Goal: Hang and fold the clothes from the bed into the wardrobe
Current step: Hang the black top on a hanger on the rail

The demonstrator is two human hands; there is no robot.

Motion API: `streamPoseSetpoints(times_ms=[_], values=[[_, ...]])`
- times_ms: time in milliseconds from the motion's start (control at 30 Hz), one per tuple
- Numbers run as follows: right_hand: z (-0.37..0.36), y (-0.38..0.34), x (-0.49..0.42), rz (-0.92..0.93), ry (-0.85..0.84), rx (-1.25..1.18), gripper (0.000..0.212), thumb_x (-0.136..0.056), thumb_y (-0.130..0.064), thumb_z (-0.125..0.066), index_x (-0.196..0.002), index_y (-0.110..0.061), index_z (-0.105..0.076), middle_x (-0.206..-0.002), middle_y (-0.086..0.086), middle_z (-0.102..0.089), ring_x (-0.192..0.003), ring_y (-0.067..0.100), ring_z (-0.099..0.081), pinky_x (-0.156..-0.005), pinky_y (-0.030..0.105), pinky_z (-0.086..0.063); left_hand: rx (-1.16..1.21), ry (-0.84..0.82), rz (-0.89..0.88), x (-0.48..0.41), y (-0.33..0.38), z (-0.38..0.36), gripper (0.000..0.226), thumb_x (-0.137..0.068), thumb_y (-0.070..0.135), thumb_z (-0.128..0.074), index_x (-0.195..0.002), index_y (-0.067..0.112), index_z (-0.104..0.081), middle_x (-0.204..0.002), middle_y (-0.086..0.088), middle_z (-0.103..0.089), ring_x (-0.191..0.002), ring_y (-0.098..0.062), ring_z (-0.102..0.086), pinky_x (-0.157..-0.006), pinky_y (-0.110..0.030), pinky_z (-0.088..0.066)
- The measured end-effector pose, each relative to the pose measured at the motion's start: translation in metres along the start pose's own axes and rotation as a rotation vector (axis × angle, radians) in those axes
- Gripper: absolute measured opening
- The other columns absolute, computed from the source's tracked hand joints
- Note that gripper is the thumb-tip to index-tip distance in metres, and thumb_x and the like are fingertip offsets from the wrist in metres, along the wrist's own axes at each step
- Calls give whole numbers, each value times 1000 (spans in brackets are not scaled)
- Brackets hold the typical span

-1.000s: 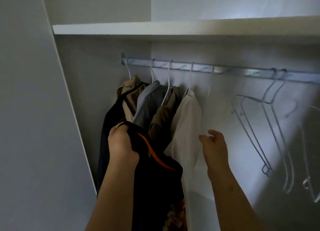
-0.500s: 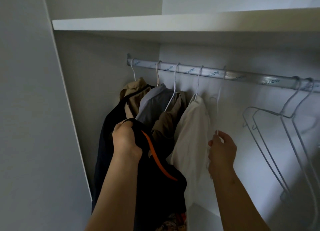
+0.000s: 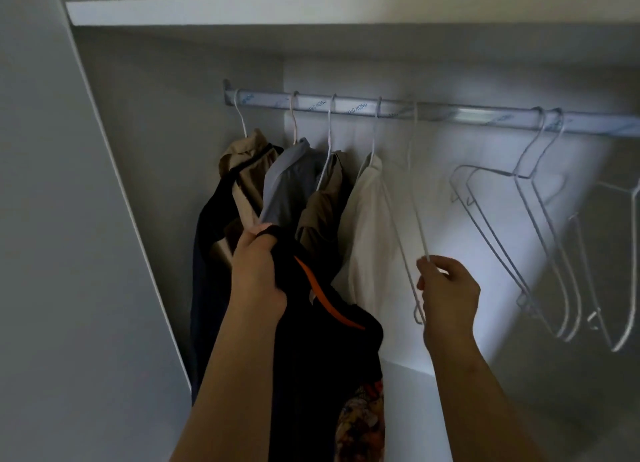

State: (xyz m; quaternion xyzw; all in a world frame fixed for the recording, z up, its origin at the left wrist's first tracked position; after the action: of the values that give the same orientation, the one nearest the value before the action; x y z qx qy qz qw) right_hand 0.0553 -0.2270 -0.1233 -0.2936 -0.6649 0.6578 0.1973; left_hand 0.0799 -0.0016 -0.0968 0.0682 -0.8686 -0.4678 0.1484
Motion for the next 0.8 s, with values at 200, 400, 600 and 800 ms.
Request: streamPoseSetpoints(times_ms=[200,400,600,800], values=[[33,11,72,1,183,82,10,-83,-13,-59,-76,-20,-61,-57,-1,-54,-47,9,-45,-51,22,-37,-7,-135,86,34,1,32,26,-92,7,-41,-81,22,-60,-76,-2,-54,-49,-9,-52,-39,-16,-41],[58,3,147,130,289,67,24,-81,-7,-61,-61,-15,-50,-49,-10,-45,-47,4,-39,-53,18,-39,-21,-177,98,66,4,68,35,-90,2,-36,-79,23,-63,-75,-3,-61,-60,-15,-58,-46,-21,-47],[76,-12,201,259,370,11,38,-80,2,-58,-53,-15,-39,-39,-14,-38,-39,0,-34,-40,7,-26,-31,-288,94,100,14,95,40,-89,-3,-34,-89,16,-70,-54,0,-64,-40,-6,-56,-40,-13,-42],[81,-16,224,319,297,68,40,-79,2,-57,-52,-17,-36,-42,-10,-34,-40,3,-31,-40,8,-24,-324,-395,122,130,26,98,28,-93,4,-42,-103,21,-60,-79,-3,-62,-63,-14,-59,-50,-20,-49]])
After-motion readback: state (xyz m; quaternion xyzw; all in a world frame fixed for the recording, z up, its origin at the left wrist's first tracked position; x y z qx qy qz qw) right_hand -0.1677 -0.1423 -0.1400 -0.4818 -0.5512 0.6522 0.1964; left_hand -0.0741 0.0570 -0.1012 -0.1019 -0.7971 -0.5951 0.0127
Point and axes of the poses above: each hand's wrist, its own x-axis away from the middle knuckle, its own z-axis out of the back of the hand, y = z × x, the point moved 4 cm from there along -x, towards the middle knuckle
